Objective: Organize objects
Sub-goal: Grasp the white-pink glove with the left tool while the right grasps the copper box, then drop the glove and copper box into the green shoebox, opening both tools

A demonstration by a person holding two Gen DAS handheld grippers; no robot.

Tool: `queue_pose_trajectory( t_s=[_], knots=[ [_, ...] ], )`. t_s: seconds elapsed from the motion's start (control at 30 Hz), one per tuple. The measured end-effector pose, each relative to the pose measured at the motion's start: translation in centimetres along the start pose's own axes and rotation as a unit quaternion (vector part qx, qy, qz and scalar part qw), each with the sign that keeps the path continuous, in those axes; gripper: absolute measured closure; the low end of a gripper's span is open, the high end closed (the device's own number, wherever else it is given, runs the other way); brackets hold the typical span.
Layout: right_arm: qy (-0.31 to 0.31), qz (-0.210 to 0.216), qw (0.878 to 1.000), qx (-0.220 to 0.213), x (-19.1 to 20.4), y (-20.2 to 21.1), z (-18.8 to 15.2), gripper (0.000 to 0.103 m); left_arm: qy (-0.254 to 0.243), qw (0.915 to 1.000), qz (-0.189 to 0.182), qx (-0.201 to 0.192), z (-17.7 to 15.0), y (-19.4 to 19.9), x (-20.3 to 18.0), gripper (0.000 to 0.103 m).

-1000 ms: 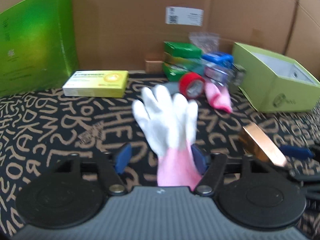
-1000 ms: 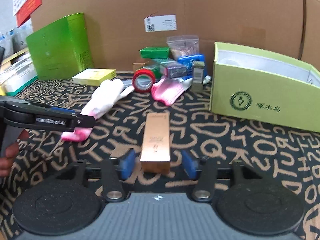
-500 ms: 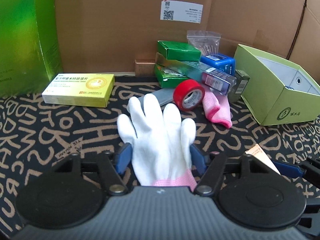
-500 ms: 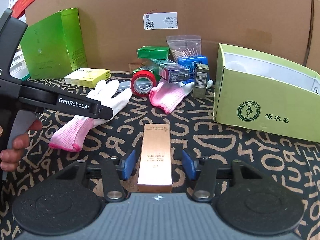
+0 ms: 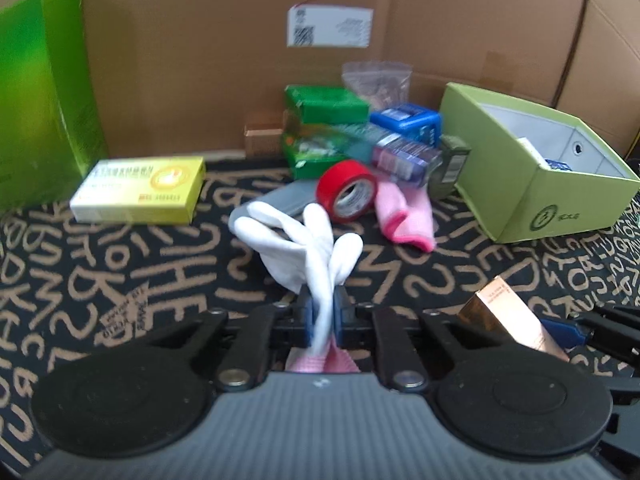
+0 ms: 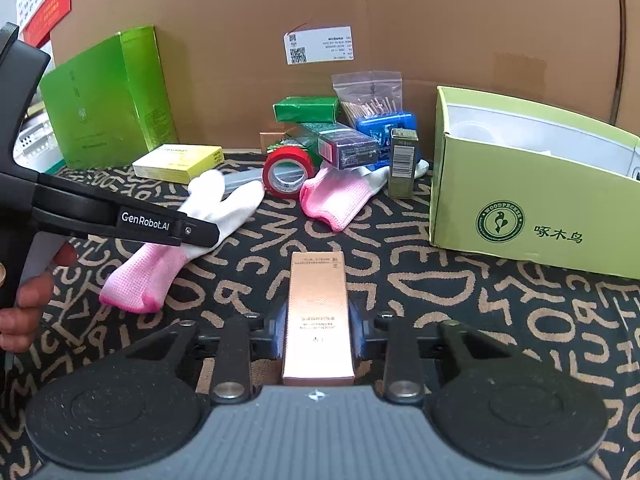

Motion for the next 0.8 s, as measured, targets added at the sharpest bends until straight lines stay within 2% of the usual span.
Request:
queue_pose_trajectory(
  t_s=[0.2, 0.43, 0.63, 0.8],
  knots=[
    [0.001, 0.001, 0.999, -0.041, -1.2, 2.5, 1.5, 0.069, -0.035, 0.9965, -0.046, -0.061, 3.0, 3.8, -3.7, 0.094],
    [-0.005, -0.043, 0.994, -0.101, -5.0, 5.9, 4.2, 0.069, -0.067, 0.9851, -0.106, -0.117, 7.9, 6.1, -9.6, 0.094],
    [-0.002, -0.106, 0.985, -0.136, -9.0, 8.1, 6.3, 0.069, -0.072, 0.978, -0.163, -0.109, 11.2, 4.8, -14.8, 0.094],
    [-0.006, -0.159, 0.977, -0.143, -13.3, 8.3, 7.9, 0.069, -0.07, 0.9743, -0.192, -0.094, 13.2, 2.4, -18.8, 0.094]
  ],
)
Point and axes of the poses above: each gripper's, at about its wrist camera, not at the fingertips, and y roughly against the way its jaws point, x to its left, z to its top, the point moved 3 cm from there along -y, roughly the way its jaws point, and after that the axes turned 5 degrees about z, right-handed, at the moved point
